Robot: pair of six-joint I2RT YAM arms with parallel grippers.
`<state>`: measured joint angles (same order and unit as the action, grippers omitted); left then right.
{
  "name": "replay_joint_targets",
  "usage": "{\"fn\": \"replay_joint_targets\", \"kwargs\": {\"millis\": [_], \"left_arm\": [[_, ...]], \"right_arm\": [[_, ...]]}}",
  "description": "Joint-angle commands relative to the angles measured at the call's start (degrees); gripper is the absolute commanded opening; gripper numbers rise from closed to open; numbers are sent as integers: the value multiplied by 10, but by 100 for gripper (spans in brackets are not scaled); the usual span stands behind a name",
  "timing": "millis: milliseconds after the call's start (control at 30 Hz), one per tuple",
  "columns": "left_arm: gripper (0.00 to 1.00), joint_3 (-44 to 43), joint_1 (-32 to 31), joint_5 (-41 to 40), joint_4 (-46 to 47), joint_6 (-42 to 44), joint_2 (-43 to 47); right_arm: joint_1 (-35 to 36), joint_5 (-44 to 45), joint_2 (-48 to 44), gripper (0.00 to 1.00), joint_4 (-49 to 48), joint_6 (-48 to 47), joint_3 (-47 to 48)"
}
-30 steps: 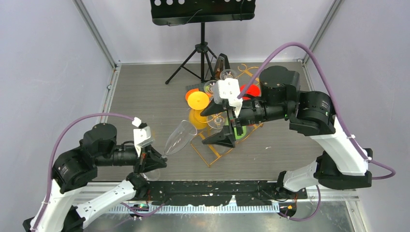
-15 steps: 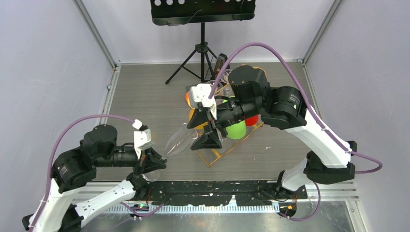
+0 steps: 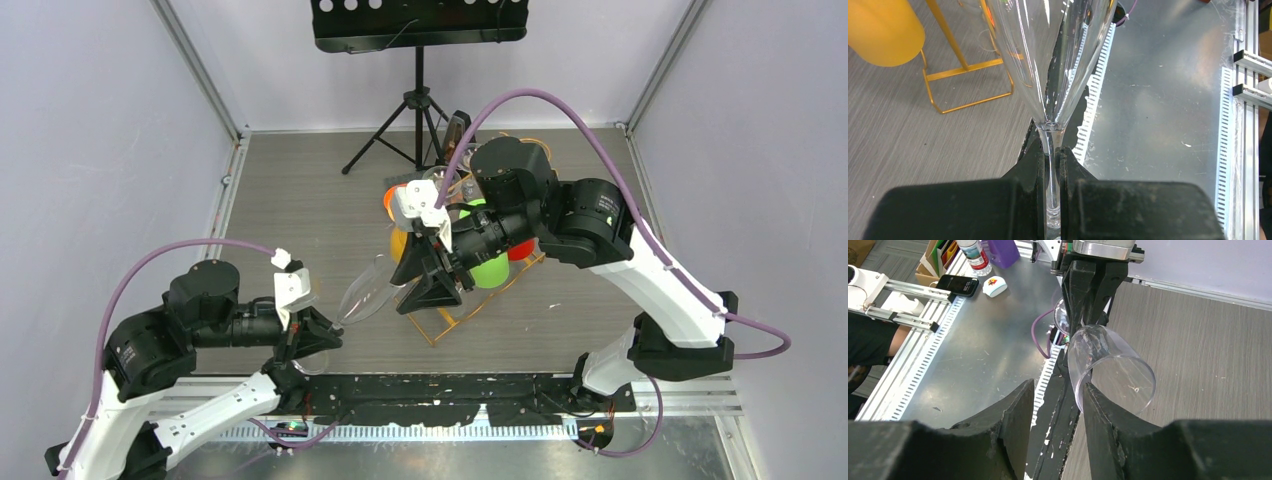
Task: Take the wine glass off the wine glass rack
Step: Place the wine glass at the center of the board.
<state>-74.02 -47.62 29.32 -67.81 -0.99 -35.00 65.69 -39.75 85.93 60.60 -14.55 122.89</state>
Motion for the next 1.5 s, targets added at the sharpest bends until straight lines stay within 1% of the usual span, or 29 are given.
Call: {"fn": "replay_joint_targets", "kwargs": {"millis": [0, 200, 267, 433, 533, 633, 667, 733, 800, 833, 933, 967, 1000, 1033, 1233, 1367, 1467], "left_arm": [[0, -5, -3, -1, 27, 7, -5], [0, -6, -3, 3, 28, 7, -10], [0, -6, -3, 2, 28, 7, -10], [0, -8, -3, 2, 27, 7, -9], [0, -5, -3, 3, 28, 7, -11], [0, -1, -3, 2, 29, 7, -9], [0, 0, -3, 1, 30, 7, -9], [0, 0, -3, -1, 31, 7, -9], [13, -2, -3, -3, 32, 7, -12], [21, -4, -3, -1, 30, 7, -13], [52, -8, -3, 6, 27, 7, -18], [59, -8, -3, 4, 28, 7, -18], [73, -8, -3, -5, 28, 7, -17], [79, -7, -3, -13, 28, 7, -16], [99, -9, -3, -40, 31, 6, -15], [99, -9, -3, -64, 32, 4, -17], [100, -9, -3, -79, 33, 0, -20]], "right_arm": [[-1, -25, 8, 47, -5, 8, 12], [-1, -32, 23, 45, -6, 9, 16], [-1, -35, 26, 41, -6, 9, 17], [-1, -37, 28, 21, -6, 9, 17], [-1, -39, 28, 14, -7, 10, 14], [-1, -39, 27, 11, -8, 10, 11], [-1, -39, 26, 7, -10, 11, 10], [-1, -38, 23, 6, -16, 13, 4], [-1, -37, 19, 6, -24, 15, -4], [-1, -37, 16, 6, -27, 16, -9], [-1, -35, 7, 6, -36, 18, -18], [-2, -34, 3, 6, -36, 19, -20], [-1, -29, 0, 6, -34, 19, -22], [-1, -27, -5, 6, -30, 20, -24], [-1, 2, -32, 6, 18, 22, -33], [-1, 48, -79, 6, 41, 37, -90], [-1, 87, -136, 6, 47, 61, -148]]}}
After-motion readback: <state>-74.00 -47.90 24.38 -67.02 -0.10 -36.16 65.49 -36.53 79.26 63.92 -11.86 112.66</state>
